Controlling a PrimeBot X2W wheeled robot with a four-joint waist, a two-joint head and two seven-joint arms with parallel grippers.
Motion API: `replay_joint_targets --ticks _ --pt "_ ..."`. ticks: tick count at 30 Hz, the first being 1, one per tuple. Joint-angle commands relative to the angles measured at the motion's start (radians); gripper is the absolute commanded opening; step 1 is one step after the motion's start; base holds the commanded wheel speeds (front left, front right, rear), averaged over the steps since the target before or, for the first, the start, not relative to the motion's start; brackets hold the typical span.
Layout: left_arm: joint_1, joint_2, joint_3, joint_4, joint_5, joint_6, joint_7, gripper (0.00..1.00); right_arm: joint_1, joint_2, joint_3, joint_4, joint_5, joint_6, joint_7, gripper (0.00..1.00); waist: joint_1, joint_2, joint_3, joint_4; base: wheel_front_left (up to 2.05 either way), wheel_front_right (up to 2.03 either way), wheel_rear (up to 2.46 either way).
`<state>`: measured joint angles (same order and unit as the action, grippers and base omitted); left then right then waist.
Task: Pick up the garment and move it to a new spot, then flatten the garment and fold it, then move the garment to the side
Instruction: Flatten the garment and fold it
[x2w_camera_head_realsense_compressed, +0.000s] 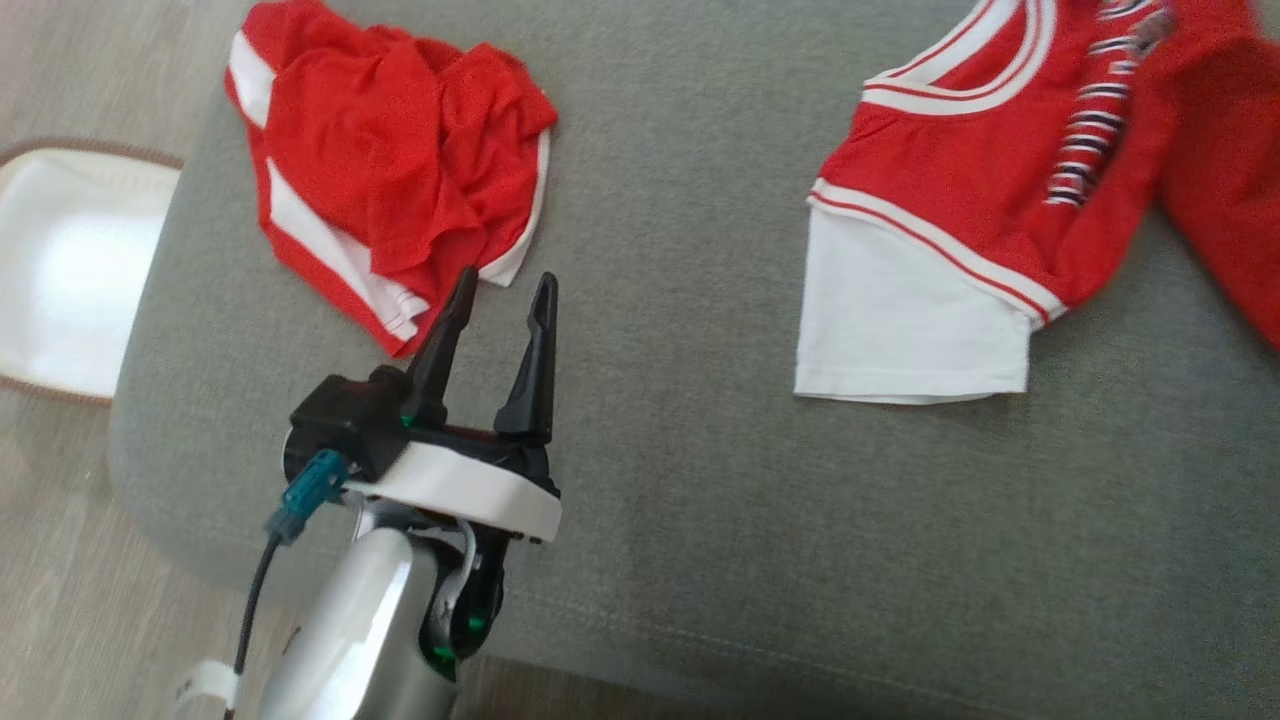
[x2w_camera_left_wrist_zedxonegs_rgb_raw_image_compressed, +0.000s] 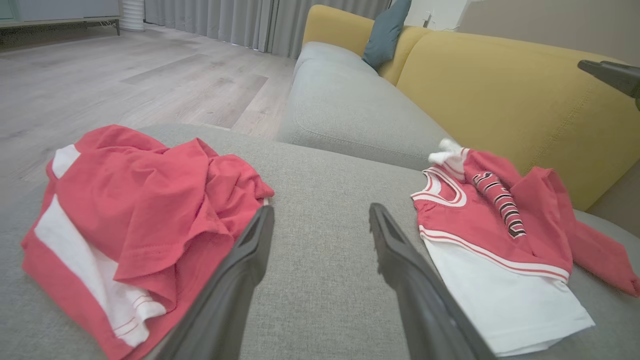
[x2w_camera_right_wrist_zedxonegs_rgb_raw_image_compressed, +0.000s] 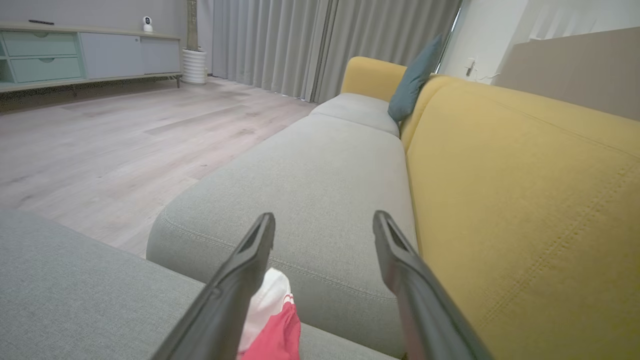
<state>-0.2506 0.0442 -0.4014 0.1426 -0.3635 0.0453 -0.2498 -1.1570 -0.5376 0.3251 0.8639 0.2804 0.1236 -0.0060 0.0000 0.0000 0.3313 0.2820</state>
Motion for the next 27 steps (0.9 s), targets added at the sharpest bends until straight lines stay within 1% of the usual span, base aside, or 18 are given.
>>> replay_joint_targets --ticks 1,7,11,12,14,18,21,25,27 --pt "-0.023 0.006 0.043 -0.027 0.007 0.005 -0.012 1.00 -0.004 0.012 0.009 -0.016 0.003 0.007 -0.024 1.00 0.0000 0.0000 -0.021 -0.023 0.00 0.00 0.00" --pt "-0.004 0.006 0.077 -0.024 0.031 -0.003 -0.012 1.00 0.071 0.051 0.027 0.003 0.024 0.007 -0.137 1.00 0.0000 0.0000 -0.088 -0.094 0.00 0.00 0.00" --pt "0.017 0.006 0.099 -0.026 0.046 -0.009 -0.012 1.00 0.158 0.076 0.036 -0.031 0.034 0.007 -0.202 1.00 0.0000 0.0000 -0.143 -0.144 0.00 0.00 0.00" --pt "0.030 0.006 0.106 -0.028 0.052 -0.011 -0.012 1.00 0.211 0.090 0.024 -0.060 0.042 0.007 -0.223 1.00 0.0000 0.0000 -0.169 -0.166 0.00 0.00 0.00" --pt "0.043 0.006 0.111 -0.032 0.054 -0.011 -0.012 1.00 0.276 0.105 0.012 -0.098 0.037 0.007 -0.236 1.00 0.0000 0.0000 -0.192 -0.186 0.00 0.00 0.00" --pt "0.068 0.006 0.121 -0.042 0.055 -0.011 -0.012 1.00 0.431 0.153 -0.051 -0.205 0.016 0.007 -0.249 1.00 0.0000 0.0000 -0.232 -0.222 0.00 0.00 0.00" --pt "0.085 0.006 0.123 -0.049 0.055 -0.010 -0.012 1.00 0.565 0.203 -0.114 -0.297 -0.023 0.007 -0.253 1.00 0.0000 0.0000 -0.251 -0.246 0.00 0.00 0.00" --pt "0.098 0.006 0.119 -0.055 0.059 -0.009 -0.012 1.00 0.746 0.298 -0.215 -0.412 -0.085 0.007 -0.253 1.00 0.0000 0.0000 -0.258 -0.266 0.00 0.00 0.00" --pt "0.102 0.006 0.119 -0.058 0.059 -0.007 -0.012 1.00 0.828 0.356 -0.264 -0.460 -0.111 0.007 -0.247 1.00 0.0000 0.0000 -0.257 -0.274 0.00 0.00 0.00"
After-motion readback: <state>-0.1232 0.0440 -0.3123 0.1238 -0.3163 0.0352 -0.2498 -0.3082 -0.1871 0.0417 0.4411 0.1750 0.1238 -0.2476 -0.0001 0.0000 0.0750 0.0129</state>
